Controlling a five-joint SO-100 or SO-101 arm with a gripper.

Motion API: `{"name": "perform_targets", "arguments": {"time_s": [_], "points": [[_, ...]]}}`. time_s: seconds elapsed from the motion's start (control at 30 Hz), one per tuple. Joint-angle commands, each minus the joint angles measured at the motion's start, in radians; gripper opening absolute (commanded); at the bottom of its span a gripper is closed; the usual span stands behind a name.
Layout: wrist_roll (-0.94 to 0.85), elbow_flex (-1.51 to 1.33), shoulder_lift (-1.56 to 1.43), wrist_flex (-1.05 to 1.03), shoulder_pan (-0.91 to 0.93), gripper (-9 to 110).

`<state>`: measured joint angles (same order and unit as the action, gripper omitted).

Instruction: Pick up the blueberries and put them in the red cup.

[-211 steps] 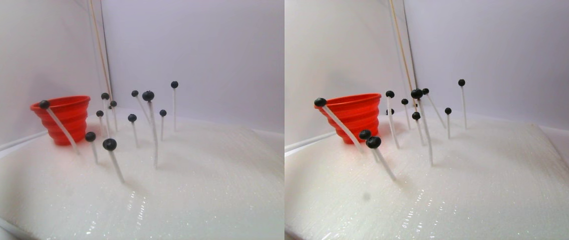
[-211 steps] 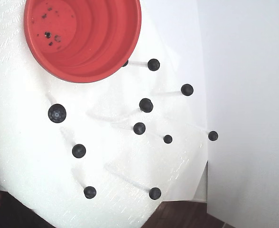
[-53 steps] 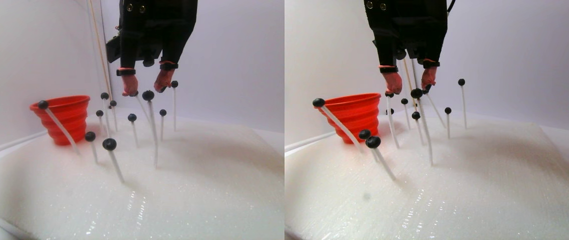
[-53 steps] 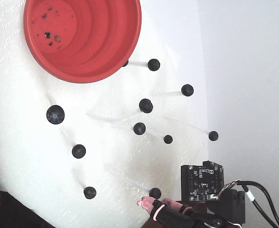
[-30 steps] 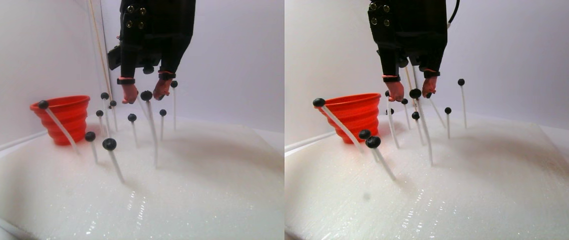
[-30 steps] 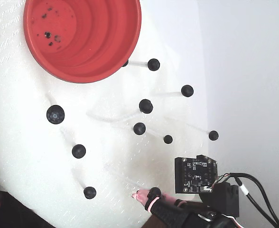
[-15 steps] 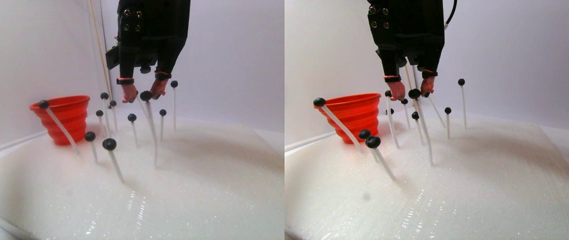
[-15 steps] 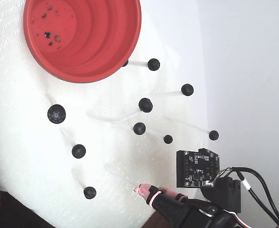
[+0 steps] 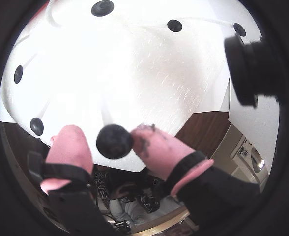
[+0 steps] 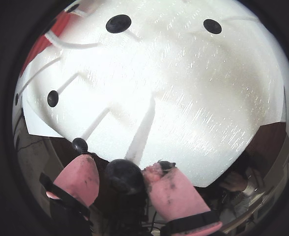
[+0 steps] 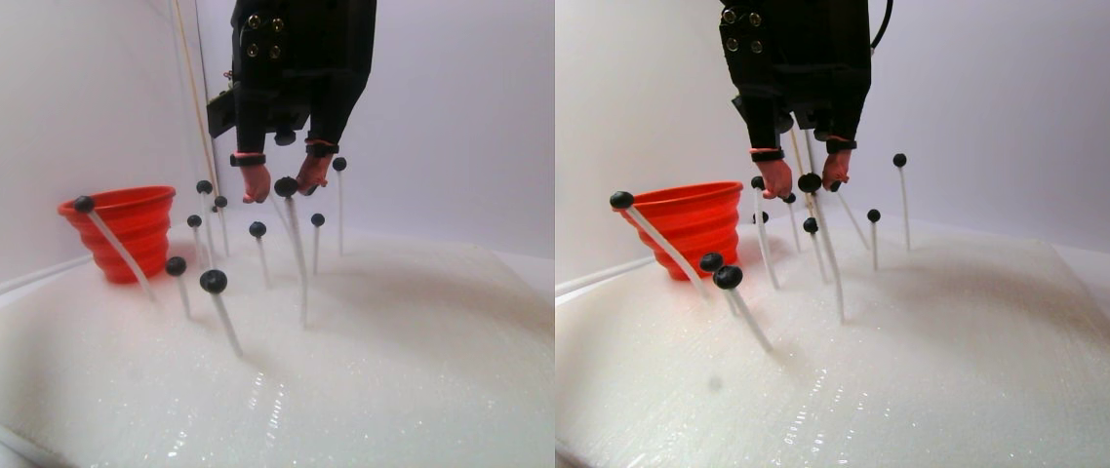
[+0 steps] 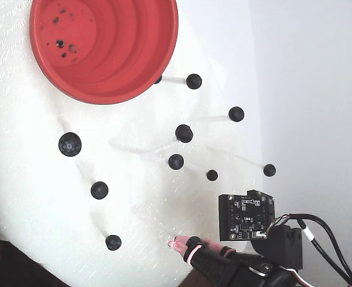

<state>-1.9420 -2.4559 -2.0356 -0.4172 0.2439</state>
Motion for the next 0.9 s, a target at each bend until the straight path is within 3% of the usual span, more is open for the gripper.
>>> {"name": "perform_targets", "arguments": {"time_s": [0.0,0.87], "points": [[-0.008,0.028,-0.032,-0.002,0.014,17],[-0.009,0.032,-0.074,-0.008,0.005,11]]}}
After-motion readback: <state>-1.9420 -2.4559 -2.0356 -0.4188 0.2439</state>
